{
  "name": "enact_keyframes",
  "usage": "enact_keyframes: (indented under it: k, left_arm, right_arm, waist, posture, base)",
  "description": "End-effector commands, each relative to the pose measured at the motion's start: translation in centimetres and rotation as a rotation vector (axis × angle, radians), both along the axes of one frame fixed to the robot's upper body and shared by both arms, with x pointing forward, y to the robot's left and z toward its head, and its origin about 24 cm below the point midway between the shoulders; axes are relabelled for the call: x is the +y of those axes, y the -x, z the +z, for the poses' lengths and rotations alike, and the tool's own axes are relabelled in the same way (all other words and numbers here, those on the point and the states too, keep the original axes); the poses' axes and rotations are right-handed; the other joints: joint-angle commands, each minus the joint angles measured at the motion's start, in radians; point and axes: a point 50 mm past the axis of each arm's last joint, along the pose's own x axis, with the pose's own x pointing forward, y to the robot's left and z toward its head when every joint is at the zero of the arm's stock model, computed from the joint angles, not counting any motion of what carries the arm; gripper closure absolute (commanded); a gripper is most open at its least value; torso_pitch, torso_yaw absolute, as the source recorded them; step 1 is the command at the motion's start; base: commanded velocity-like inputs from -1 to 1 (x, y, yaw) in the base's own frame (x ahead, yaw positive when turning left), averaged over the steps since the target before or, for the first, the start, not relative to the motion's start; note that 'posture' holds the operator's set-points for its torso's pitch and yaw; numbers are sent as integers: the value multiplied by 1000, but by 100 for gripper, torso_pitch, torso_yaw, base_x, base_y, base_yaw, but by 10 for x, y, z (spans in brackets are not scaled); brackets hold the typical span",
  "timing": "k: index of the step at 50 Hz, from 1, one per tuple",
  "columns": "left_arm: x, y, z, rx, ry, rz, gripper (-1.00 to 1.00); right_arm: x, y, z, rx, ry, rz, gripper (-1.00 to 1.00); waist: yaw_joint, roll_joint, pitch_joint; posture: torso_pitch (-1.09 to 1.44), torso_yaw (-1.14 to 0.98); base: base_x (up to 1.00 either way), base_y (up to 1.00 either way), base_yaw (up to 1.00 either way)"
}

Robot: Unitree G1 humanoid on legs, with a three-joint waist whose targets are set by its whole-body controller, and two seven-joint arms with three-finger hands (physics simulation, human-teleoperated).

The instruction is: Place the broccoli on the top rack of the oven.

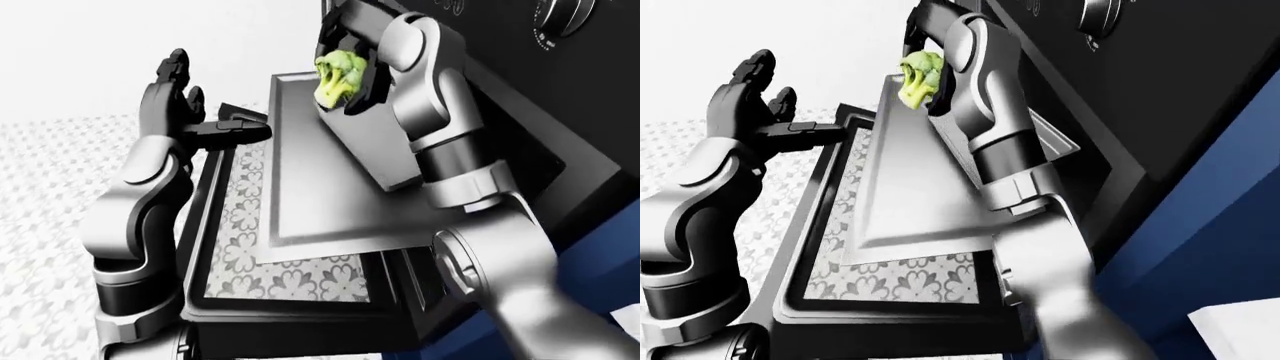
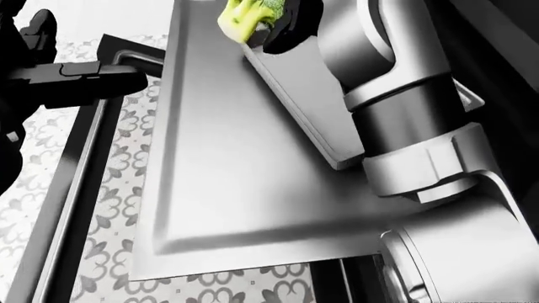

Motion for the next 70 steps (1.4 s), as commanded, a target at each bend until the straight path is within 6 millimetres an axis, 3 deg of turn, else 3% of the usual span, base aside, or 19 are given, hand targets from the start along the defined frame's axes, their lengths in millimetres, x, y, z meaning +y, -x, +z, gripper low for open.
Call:
enact_keyframes:
  k: [1, 19, 38, 51, 70]
  left_arm:
    - [2, 5, 18, -92, -6, 13, -100]
    - [0, 5, 16, -89, -8, 8, -100]
    - [0, 2, 13, -81, -9, 5, -100]
    - [1, 2, 8, -72, -11, 6, -100]
    - [2, 3, 4, -67, -12, 7, -100]
  right_arm:
    - [5, 10, 28, -113, -6, 27, 100]
    - [-13, -7, 31, -106, -3, -42, 100]
    - [-43, -27, 18, -130, 66, -195, 100]
    - [-68, -35, -4, -150, 57, -336, 100]
    - [-80, -39, -30, -169, 18, -421, 100]
  waist:
    - [2, -1, -36]
    - [-7, 2, -30]
    - [-3, 4, -32]
    - [4, 0, -39]
    - [11, -5, -49]
  posture:
    - [0, 0]
    - [0, 0]
    - [0, 0]
    - [0, 0]
    - [0, 0]
  base:
    - [0, 0, 0]
    - [0, 0, 0]
    - [0, 0, 0]
    - [0, 0, 0]
    - [0, 0, 0]
